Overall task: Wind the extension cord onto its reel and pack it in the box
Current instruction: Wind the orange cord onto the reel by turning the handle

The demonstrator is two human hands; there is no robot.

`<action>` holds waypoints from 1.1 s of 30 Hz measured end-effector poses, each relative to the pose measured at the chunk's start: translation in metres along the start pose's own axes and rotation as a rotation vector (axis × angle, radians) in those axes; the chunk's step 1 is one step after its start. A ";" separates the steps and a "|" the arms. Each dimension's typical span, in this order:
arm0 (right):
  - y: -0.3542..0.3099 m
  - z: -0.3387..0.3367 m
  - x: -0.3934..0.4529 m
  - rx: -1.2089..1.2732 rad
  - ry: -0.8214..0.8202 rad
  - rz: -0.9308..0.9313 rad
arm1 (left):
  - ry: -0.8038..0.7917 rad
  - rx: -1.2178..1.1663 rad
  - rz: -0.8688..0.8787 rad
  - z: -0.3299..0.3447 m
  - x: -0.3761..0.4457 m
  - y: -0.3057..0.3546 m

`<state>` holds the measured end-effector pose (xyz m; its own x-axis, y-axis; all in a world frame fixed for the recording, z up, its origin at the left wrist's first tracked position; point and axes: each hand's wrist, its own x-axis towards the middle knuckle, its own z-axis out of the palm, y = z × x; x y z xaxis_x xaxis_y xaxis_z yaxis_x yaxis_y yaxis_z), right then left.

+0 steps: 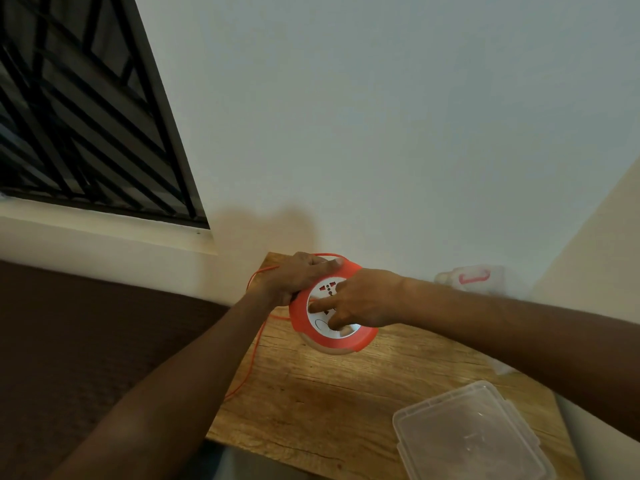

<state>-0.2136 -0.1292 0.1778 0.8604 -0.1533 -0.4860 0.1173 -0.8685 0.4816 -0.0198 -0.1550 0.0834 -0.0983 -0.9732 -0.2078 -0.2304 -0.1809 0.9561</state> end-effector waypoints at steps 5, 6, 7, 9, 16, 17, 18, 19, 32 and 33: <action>-0.013 0.004 0.013 0.020 -0.148 0.136 | -0.007 0.044 0.009 0.003 0.000 0.005; -0.016 0.003 0.015 0.039 -0.147 0.159 | -0.016 0.059 0.018 0.003 0.000 0.007; -0.019 0.003 0.016 0.054 -0.137 0.166 | -0.020 0.070 0.027 0.003 0.000 0.008; -0.022 0.003 0.014 0.062 -0.116 0.172 | -0.032 0.077 0.040 0.002 -0.001 0.008; -0.012 0.015 0.010 0.040 -0.008 0.251 | -0.005 -0.100 0.033 0.006 -0.005 -0.008; -0.010 0.017 0.011 0.088 0.028 0.294 | 0.020 -0.119 0.039 0.005 -0.007 -0.010; -0.010 0.020 0.012 0.128 0.062 0.340 | 0.040 -0.133 0.045 0.005 -0.008 -0.010; -0.015 0.024 0.014 0.156 0.095 0.389 | 0.057 -0.136 0.055 0.005 -0.009 -0.009; -0.043 0.050 0.015 0.454 0.357 0.711 | 0.128 -0.166 0.091 0.008 -0.006 -0.008; -0.039 0.051 0.010 0.398 0.335 0.616 | 0.118 -0.166 0.086 0.006 -0.006 -0.008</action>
<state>-0.2350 -0.1203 0.1171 0.8233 -0.5647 0.0568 -0.5577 -0.7864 0.2656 -0.0237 -0.1471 0.0758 0.0059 -0.9941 -0.1080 -0.0627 -0.1082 0.9922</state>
